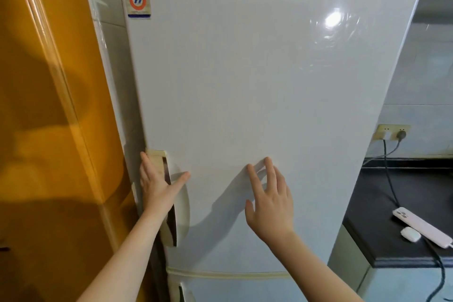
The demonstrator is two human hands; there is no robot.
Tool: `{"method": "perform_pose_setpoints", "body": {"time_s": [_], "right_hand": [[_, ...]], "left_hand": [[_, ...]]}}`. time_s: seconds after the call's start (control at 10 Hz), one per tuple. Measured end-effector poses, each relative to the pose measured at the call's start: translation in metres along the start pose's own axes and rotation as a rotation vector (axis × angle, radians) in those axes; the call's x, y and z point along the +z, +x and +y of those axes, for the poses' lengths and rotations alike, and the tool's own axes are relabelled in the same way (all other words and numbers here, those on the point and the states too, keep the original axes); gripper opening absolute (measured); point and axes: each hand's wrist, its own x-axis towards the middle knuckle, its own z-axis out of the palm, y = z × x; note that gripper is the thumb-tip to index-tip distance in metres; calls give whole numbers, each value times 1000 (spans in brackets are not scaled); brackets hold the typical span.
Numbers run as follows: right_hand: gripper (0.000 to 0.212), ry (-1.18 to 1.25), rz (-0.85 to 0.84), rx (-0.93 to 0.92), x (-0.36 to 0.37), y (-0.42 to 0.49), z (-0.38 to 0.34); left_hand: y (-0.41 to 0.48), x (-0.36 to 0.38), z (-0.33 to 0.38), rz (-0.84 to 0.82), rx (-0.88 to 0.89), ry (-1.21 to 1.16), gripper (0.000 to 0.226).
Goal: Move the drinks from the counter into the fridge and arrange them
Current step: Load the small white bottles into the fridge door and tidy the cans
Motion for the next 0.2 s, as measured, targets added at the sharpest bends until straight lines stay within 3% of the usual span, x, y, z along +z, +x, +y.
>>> {"method": "perform_pose_setpoints", "body": {"time_s": [0.1, 0.2], "right_hand": [[61, 229, 15, -52, -14, 5, 6], [36, 701, 2, 93, -56, 9, 32]], "left_hand": [[-7, -2, 5, -26, -125, -44, 123], [-63, 3, -32, 37, -153, -32, 109]]}}
